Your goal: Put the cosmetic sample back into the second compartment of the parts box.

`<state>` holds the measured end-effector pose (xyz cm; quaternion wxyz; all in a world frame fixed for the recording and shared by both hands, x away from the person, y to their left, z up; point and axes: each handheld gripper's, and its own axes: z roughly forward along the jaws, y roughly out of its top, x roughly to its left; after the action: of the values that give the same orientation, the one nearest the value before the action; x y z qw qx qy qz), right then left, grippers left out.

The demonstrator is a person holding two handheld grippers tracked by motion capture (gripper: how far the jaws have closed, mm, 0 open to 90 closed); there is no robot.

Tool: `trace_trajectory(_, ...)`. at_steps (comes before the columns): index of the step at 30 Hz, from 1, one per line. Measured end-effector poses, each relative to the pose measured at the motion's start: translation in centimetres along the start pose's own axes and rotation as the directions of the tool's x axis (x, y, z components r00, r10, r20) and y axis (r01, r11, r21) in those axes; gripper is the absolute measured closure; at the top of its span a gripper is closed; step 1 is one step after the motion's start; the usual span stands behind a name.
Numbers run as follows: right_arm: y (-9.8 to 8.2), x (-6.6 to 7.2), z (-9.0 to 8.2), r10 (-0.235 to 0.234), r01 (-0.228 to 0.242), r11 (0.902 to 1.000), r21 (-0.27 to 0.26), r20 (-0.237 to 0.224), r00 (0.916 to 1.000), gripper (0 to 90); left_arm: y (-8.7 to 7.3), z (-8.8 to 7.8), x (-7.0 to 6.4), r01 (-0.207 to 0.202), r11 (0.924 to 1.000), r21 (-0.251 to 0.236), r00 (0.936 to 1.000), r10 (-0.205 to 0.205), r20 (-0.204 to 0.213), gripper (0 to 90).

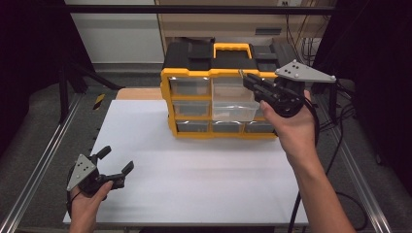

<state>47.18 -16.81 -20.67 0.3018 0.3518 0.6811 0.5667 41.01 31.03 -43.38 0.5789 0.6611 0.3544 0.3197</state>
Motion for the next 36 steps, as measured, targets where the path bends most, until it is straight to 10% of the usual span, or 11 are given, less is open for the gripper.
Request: trace_trajectory(36,-0.57,0.25,0.96,-0.005,0.005,0.9984,0.056,-0.013,0.9999,81.1,0.03,0.0,0.04,0.0,1.0,0.001,1.0,0.0,0.002,2.2)
